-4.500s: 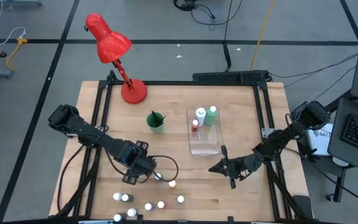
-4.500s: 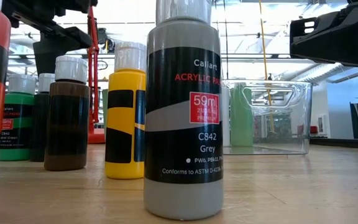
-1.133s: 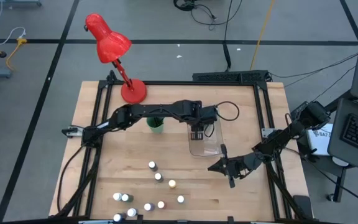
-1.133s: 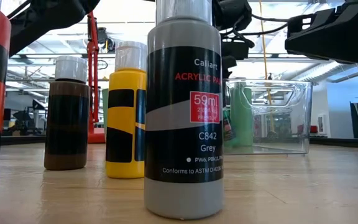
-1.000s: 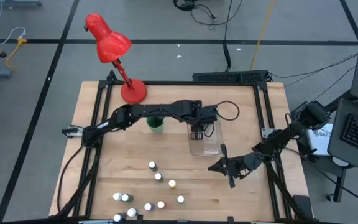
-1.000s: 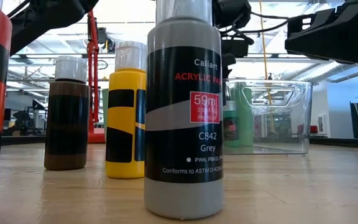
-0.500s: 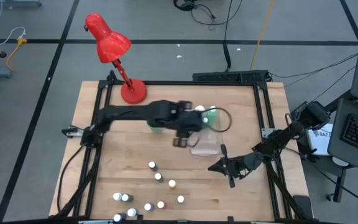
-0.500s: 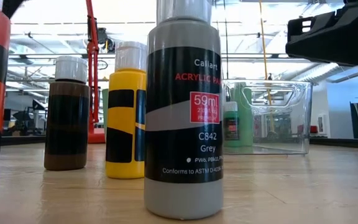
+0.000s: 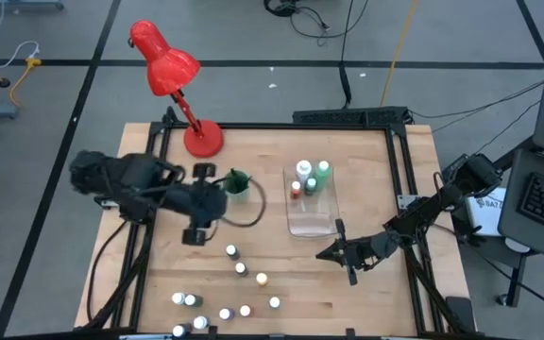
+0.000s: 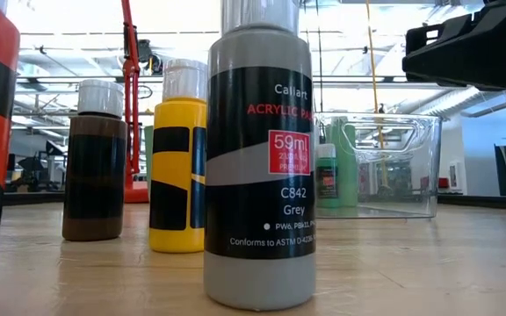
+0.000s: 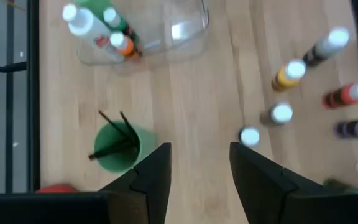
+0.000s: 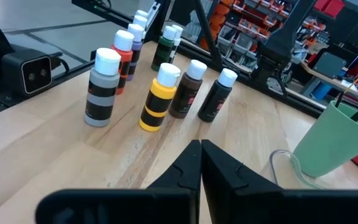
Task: Pick & Place Paint Supplies
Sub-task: Put the small black paint bottle into the transparent bin
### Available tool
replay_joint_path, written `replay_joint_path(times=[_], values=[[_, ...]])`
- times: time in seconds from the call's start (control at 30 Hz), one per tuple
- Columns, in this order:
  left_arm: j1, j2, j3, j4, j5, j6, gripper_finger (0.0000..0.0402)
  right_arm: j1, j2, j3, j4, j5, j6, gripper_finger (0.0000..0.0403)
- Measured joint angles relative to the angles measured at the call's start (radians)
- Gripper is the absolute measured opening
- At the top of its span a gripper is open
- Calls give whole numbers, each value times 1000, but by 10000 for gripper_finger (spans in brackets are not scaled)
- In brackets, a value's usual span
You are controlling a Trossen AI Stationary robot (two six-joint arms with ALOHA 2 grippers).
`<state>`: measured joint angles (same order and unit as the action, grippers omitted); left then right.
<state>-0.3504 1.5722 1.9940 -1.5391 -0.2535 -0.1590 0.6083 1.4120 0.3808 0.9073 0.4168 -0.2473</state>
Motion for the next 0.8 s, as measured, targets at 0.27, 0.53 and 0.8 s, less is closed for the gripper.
replay_joint_path(times=[0.27, 0.53, 0.8], values=[[-65, -131, -418, 198, 9, 29, 166, -1, 0, 0, 0, 1, 0, 4], [-51, -101, -626, 397, 81, 69, 186, -1, 0, 0, 0, 1, 0, 4], [-49, -69, -696, 574, 234, 130, 266, -1, 0, 0, 0, 1, 0, 4]])
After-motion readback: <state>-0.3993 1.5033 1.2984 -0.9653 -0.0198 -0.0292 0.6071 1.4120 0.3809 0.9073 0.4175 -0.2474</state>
